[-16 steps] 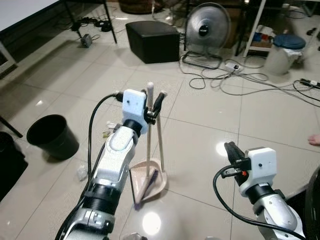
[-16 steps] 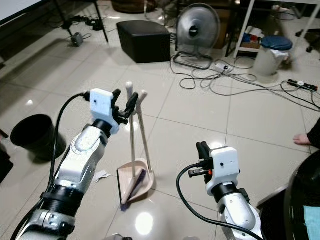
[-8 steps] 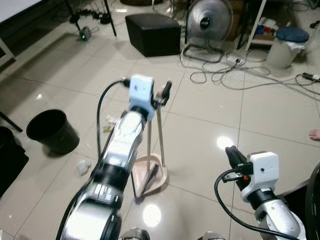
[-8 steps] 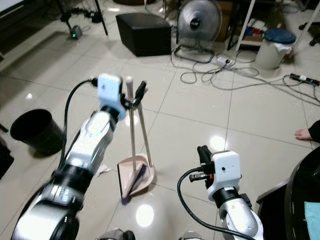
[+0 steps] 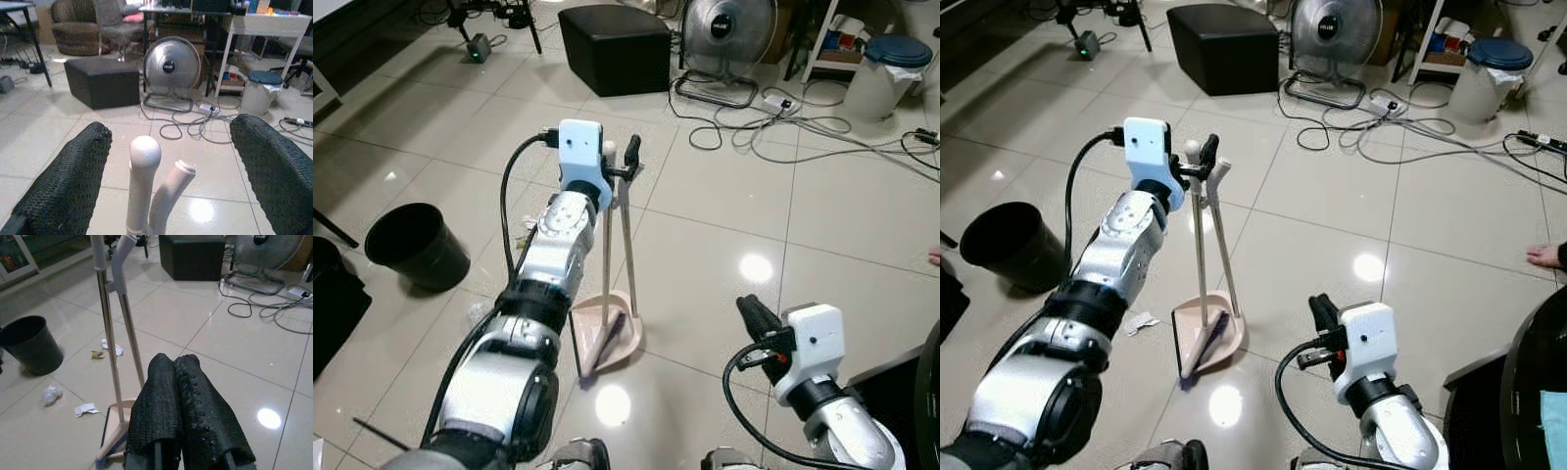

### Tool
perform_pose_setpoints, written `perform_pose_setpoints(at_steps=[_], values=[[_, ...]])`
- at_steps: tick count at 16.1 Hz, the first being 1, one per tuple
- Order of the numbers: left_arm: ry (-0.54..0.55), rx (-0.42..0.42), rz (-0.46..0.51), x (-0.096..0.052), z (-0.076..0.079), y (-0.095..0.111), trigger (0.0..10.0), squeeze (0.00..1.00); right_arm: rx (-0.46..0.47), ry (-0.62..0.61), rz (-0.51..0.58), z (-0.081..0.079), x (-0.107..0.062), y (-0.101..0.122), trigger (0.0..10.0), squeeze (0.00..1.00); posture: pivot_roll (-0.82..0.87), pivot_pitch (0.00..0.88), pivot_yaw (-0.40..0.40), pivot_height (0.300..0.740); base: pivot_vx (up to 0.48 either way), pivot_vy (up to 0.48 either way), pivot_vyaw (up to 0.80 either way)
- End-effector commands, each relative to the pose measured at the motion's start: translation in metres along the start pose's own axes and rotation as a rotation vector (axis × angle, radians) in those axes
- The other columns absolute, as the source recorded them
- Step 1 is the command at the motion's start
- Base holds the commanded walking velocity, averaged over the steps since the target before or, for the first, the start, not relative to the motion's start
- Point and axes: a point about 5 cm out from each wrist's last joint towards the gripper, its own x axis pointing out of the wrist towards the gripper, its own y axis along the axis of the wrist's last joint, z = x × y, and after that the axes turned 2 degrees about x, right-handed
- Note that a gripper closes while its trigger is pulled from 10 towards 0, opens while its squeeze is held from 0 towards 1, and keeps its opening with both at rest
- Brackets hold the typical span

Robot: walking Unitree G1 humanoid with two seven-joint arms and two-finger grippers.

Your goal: Sweep floor

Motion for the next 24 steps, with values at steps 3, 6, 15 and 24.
perform_pose_setpoints(at_steps=[3, 6, 15, 24], values=[[0.000, -0.016, -0.031, 0.004, -0.004, -0.001, 10.0, 0.00, -0.004, 0.020, 0.008, -0.004, -0.002, 0.004, 10.0, 0.00, -0.19, 0.174, 0.111, 0.740, 0.000, 0.000, 0.00], [0.005, 0.018, -0.043, 0.007, -0.005, -0.001, 10.0, 0.00, -0.007, 0.026, 0.008, -0.005, 0.000, 0.004, 10.0, 0.00, -0.19, 0.170, 0.114, 0.740, 0.000, 0.000, 0.00], [0.026, -0.008, -0.066, 0.012, -0.005, -0.002, 6.7, 0.00, -0.011, 0.027, 0.011, -0.003, -0.001, 0.005, 10.0, 0.00, -0.20, 0.168, 0.113, 0.740, 0.000, 0.000, 0.00], [0.042, -0.006, -0.077, 0.012, -0.006, -0.006, 0.0, 0.00, -0.011, 0.033, 0.005, -0.004, -0.003, 0.004, 10.0, 0.00, -0.20, 0.159, 0.109, 0.740, 0.000, 0.000, 0.00]])
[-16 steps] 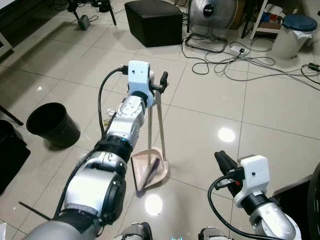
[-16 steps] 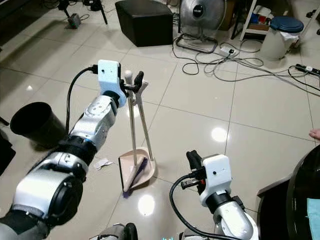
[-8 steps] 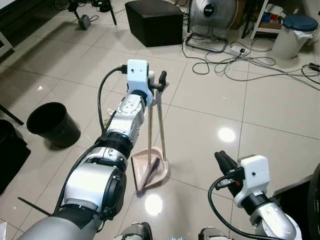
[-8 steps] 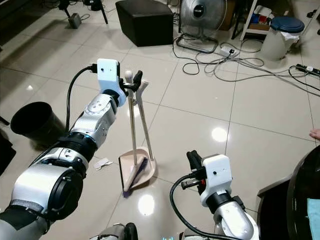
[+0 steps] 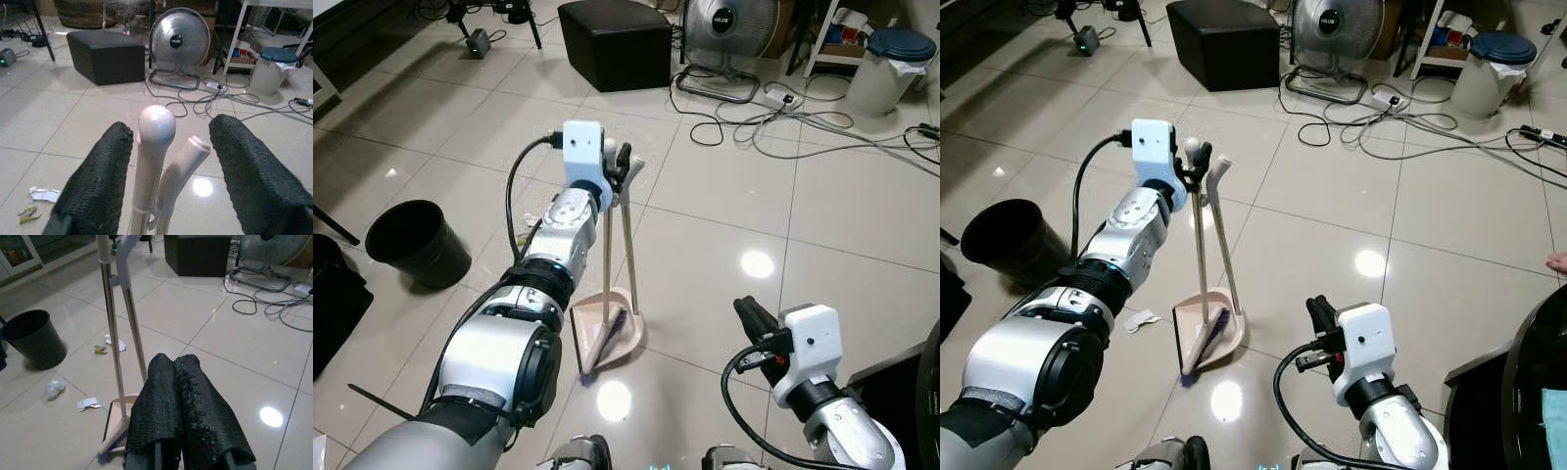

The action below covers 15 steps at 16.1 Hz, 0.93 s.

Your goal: Sweep floor

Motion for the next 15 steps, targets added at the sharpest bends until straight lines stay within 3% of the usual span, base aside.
perform_pose_setpoints(at_steps=[1, 3, 8, 12, 14, 15], values=[[0.012, 0.001, 0.015, 0.0013, -0.0013, 0.0044, 0.0, 0.00, 0.001, 0.017, 0.015, -0.0027, -0.0027, 0.0045, 10.0, 0.00, -0.20, 0.159, 0.108, 0.740, 0.000, 0.000, 0.00], [0.016, 0.005, 0.003, 0.0004, -0.0016, 0.0006, 1.2, 0.00, 0.001, 0.015, 0.013, -0.0022, -0.0033, 0.0043, 10.0, 0.00, -0.21, 0.156, 0.107, 0.740, 0.000, 0.000, 0.00], [0.017, -0.007, -0.004, 0.0005, -0.0002, -0.0013, 1.6, 0.00, 0.003, 0.013, 0.016, -0.0009, -0.0042, 0.0052, 10.0, 0.00, -0.22, 0.156, 0.104, 0.740, 0.000, 0.000, 0.00], [0.006, -0.010, -0.002, 0.0014, 0.0030, 0.0001, 2.7, 0.00, 0.004, 0.009, 0.013, 0.0000, -0.0052, 0.0055, 10.0, 0.00, -0.22, 0.159, 0.103, 0.740, 0.000, 0.000, 0.00], [0.005, -0.008, 0.001, 0.0015, 0.0033, 0.0006, 4.2, 0.00, 0.004, 0.007, 0.012, 0.0003, -0.0054, 0.0054, 10.0, 0.00, -0.22, 0.161, 0.102, 0.740, 0.000, 0.000, 0.00], [0.005, -0.006, 0.003, 0.0015, 0.0031, 0.0009, 6.8, 0.00, 0.004, 0.006, 0.012, 0.0004, -0.0055, 0.0055, 10.0, 0.00, -0.22, 0.161, 0.102, 0.740, 0.000, 0.000, 0.00]])
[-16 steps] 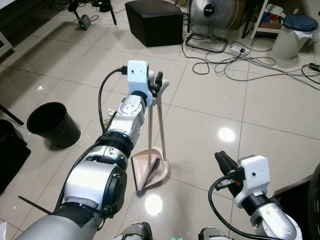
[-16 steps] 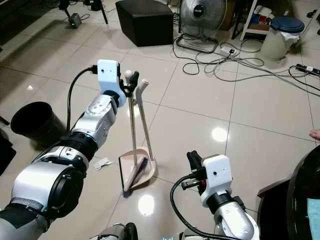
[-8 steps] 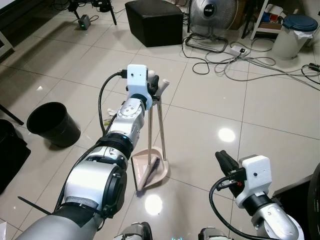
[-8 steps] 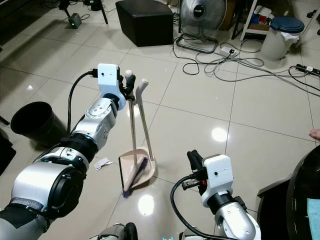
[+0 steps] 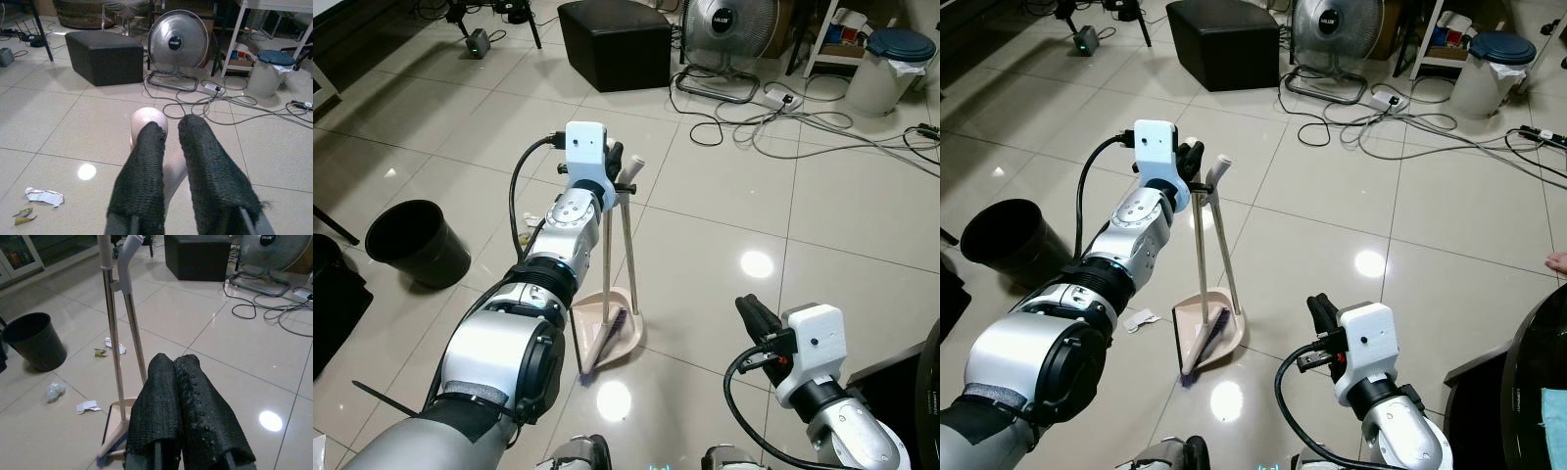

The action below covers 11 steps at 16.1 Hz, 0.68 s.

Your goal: Sweep floor

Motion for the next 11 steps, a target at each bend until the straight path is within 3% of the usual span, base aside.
perform_pose_setpoints(at_steps=[1, 4, 5, 6, 11], values=[[0.015, 0.009, 0.001, -0.0003, -0.0028, -0.0005, 10.0, 0.00, 0.012, 0.001, -0.002, 0.0000, -0.0035, 0.0012, 10.0, 0.00, -0.22, 0.161, 0.101, 0.740, 0.000, 0.000, 0.00], [0.021, 0.010, 0.002, -0.0009, -0.0041, -0.0015, 10.0, 0.00, 0.013, 0.003, -0.003, -0.0002, -0.0029, 0.0009, 10.0, 0.00, -0.21, 0.160, 0.095, 0.740, 0.000, 0.000, 0.00], [0.018, 0.010, 0.006, -0.0007, -0.0038, -0.0007, 10.0, 0.32, 0.011, 0.006, -0.002, -0.0004, -0.0021, 0.0013, 10.0, 0.00, -0.21, 0.160, 0.095, 0.740, 0.000, 0.000, 0.00], [0.012, 0.010, 0.014, -0.0003, -0.0031, 0.0010, 10.0, 1.00, 0.011, 0.008, -0.001, -0.0003, -0.0016, 0.0017, 10.0, 0.00, -0.21, 0.160, 0.094, 0.740, 0.000, 0.000, 0.00], [0.003, 0.007, 0.041, 0.0010, -0.0024, 0.0072, 10.0, 1.00, 0.014, 0.010, -0.002, -0.0012, -0.0017, 0.0014, 10.0, 0.00, -0.21, 0.163, 0.095, 0.740, 0.000, 0.000, 0.00]])
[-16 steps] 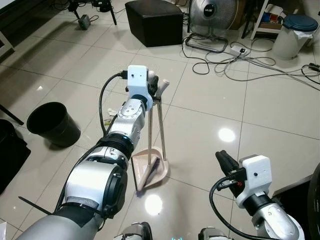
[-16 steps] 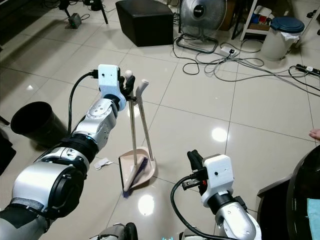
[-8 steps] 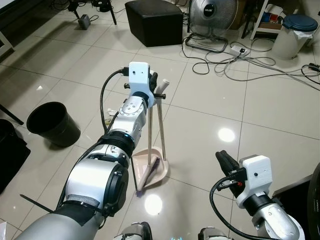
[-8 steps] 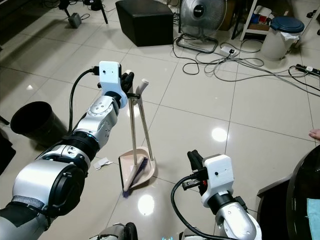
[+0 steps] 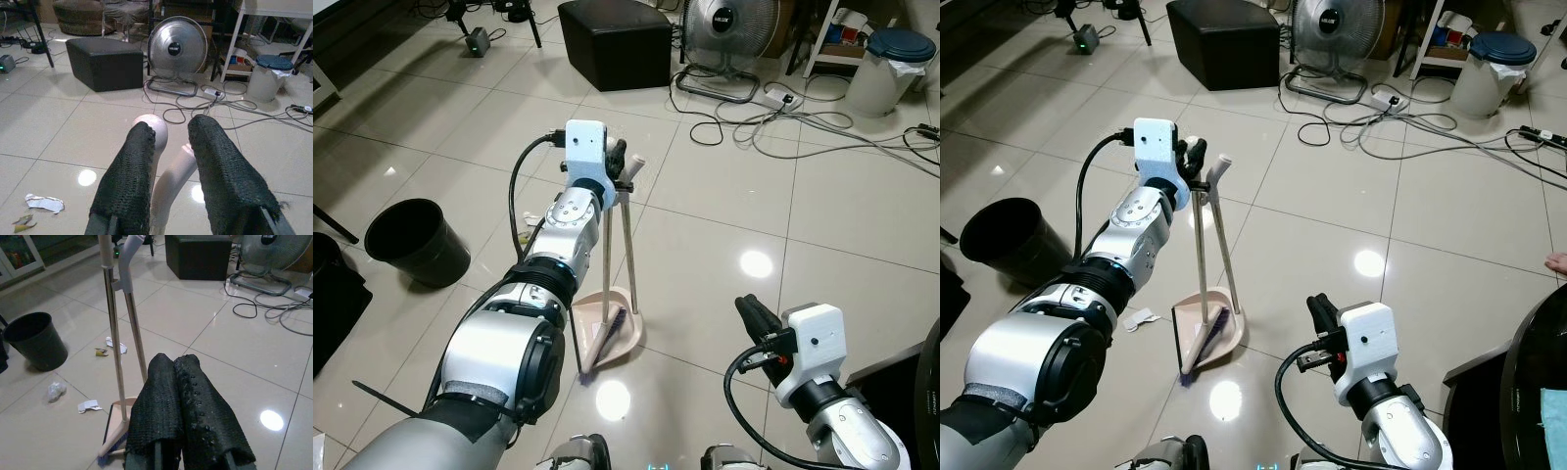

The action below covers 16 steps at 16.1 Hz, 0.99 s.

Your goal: Sweep floor

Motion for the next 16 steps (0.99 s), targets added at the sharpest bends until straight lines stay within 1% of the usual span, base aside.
perform_pose_setpoints(at_steps=[1, 6, 9, 13, 16], values=[[0.006, -0.002, 0.017, 0.001, -0.003, 0.005, 10.0, 1.00, 0.010, 0.008, -0.001, -0.001, -0.002, 0.001, 10.0, 0.00, -0.21, 0.163, 0.095, 0.740, 0.000, 0.000, 0.00], [-0.008, -0.015, 0.050, 0.003, 0.000, 0.012, 10.0, 1.00, 0.011, 0.009, -0.002, -0.001, -0.002, 0.001, 10.0, 0.00, -0.20, 0.165, 0.094, 0.740, 0.000, 0.000, 0.00], [0.016, 0.002, 0.057, 0.003, -0.002, 0.013, 10.0, 1.00, 0.014, 0.011, -0.004, -0.002, -0.002, 0.001, 10.0, 0.00, -0.20, 0.169, 0.094, 0.740, 0.000, 0.000, 0.00], [0.032, 0.015, 0.088, 0.004, -0.003, 0.020, 10.0, 1.00, 0.017, 0.016, -0.008, -0.003, -0.002, 0.000, 10.0, 0.00, -0.20, 0.171, 0.096, 0.740, 0.000, 0.000, 0.00], [0.065, 0.045, 0.101, 0.004, -0.007, 0.023, 10.0, 1.00, 0.020, 0.020, -0.009, -0.003, -0.001, 0.000, 10.0, 0.00, -0.20, 0.169, 0.095, 0.740, 0.000, 0.000, 0.00]])
